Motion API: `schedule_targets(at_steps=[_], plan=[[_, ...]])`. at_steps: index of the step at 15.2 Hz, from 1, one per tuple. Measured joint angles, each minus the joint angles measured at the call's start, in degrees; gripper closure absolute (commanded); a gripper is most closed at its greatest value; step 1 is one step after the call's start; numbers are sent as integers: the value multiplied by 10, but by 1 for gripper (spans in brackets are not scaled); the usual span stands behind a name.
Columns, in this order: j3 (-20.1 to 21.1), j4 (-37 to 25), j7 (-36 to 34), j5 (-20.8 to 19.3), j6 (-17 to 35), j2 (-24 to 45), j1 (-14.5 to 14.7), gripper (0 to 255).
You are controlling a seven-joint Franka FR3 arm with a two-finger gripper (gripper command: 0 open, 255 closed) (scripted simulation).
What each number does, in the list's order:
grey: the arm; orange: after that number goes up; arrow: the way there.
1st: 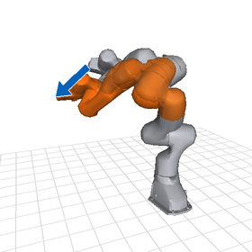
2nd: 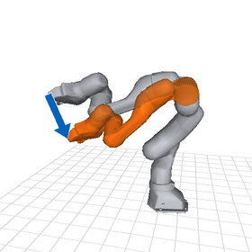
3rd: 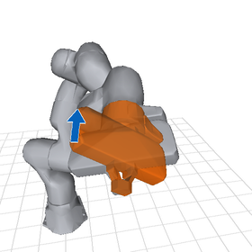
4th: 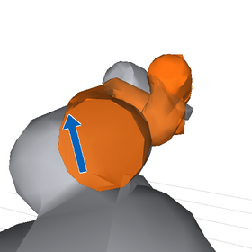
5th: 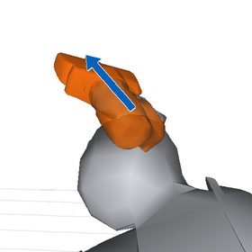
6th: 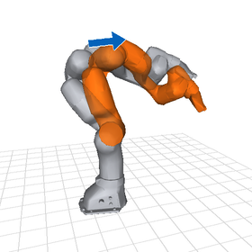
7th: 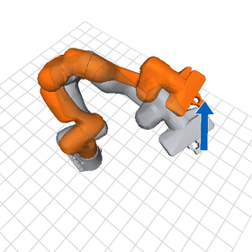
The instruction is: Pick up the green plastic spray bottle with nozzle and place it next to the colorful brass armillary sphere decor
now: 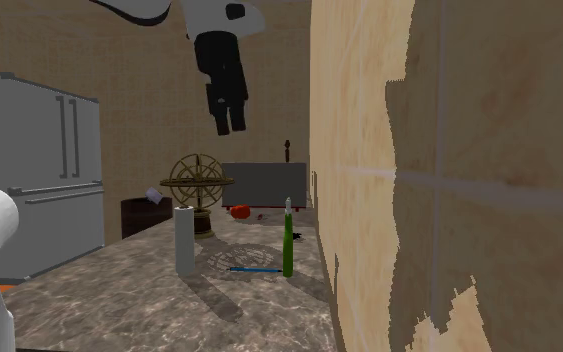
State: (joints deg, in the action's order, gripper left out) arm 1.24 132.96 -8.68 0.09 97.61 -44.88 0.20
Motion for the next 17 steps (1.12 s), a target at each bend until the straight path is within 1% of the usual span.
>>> schedule_targets(at_steps=[1,3,6,10,14,17], plan=[[0,0,0,0,0,0,0,0],[-7,16,19,1,28,6,7,0],[-23,54,64,6,104,28,24,0],[-47,72,133,17,201,84,50,0],[-70,90,207,39,301,146,84,0],[-86,91,267,65,367,197,114,0]])
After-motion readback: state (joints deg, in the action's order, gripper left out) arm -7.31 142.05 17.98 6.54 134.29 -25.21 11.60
